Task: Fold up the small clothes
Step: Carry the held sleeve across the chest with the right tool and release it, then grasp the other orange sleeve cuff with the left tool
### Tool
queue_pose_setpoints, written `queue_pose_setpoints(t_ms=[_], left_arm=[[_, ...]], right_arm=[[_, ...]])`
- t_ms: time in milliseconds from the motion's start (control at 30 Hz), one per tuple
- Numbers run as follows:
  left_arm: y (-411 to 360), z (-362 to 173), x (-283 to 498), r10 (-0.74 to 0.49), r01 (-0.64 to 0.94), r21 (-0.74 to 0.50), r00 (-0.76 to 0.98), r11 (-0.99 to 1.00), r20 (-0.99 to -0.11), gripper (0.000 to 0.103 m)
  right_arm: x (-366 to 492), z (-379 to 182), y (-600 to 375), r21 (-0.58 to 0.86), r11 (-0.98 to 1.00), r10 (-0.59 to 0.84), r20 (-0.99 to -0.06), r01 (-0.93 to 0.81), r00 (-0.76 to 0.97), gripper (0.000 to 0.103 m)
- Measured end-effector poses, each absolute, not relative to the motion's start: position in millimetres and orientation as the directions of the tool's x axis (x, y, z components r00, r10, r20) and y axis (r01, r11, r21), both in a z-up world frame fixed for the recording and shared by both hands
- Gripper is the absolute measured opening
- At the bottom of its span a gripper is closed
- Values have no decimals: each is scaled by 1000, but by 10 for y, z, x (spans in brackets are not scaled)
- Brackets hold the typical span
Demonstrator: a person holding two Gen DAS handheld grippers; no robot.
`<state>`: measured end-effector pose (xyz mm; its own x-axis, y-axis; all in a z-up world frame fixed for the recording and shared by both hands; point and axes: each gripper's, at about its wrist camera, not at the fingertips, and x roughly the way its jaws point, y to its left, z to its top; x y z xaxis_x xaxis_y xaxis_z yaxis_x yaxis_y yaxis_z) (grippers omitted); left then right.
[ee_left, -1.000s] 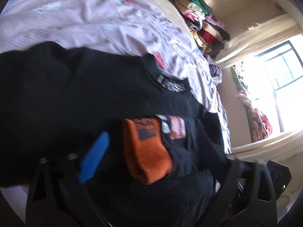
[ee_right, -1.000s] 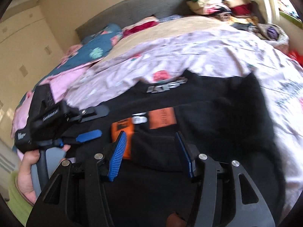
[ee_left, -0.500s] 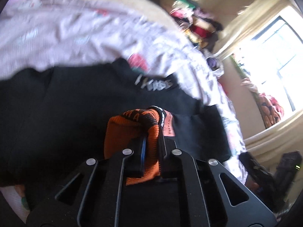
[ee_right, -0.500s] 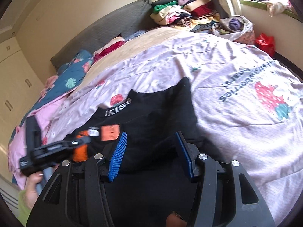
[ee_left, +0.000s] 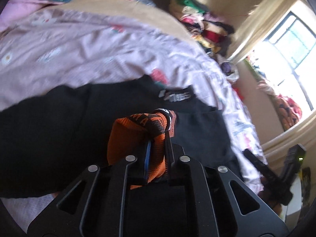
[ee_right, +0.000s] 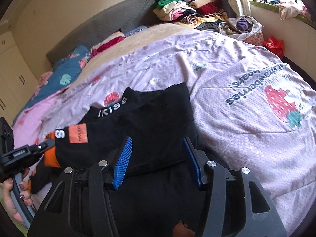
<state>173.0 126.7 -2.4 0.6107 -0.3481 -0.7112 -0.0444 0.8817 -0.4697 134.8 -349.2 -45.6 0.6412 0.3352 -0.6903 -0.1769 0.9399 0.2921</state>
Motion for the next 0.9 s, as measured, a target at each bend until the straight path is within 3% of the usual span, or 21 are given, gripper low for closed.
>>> queue_pose_setpoints(t_ms=[133,233,400,533,600,700,767,900], left_arm=[[1397,-33,1648,-282,-87,-430,634,899,-720,13],[1417,-19,1624,-218,-110,-369,641,923,-736,26],[1433,-408,1756,-165,-171,-298,536,939,-828,39],[1517,-474,1672,-178,-176,-317,540,932,-823,39],[1565,-379,1595,-180,-176,-327,556,929,-811,52],[1610,-250,1503,-150,-191,-307,568,932,-809,61],[1640,-180,1443,-135,-202,-299,573,933,-808,62],[1695,-29,1270,-98,-207,-268,592,941,-800,78]], right_arm=[[1444,-545,-3376,245,949,316,-722,-199,616,51],[1531,-632,-3245,211,948,313,-754,-238,578,51],[1639,-846,-3138,151,963,250,-813,-225,526,55],[1594,-885,-3168,160,963,253,-814,-218,523,56],[1507,-795,-3168,195,952,295,-793,-238,533,61],[1370,-655,-3123,206,942,323,-764,-263,559,70],[1256,-567,-3049,210,932,348,-745,-295,568,79],[1095,-428,-2900,203,916,379,-722,-346,579,91]])
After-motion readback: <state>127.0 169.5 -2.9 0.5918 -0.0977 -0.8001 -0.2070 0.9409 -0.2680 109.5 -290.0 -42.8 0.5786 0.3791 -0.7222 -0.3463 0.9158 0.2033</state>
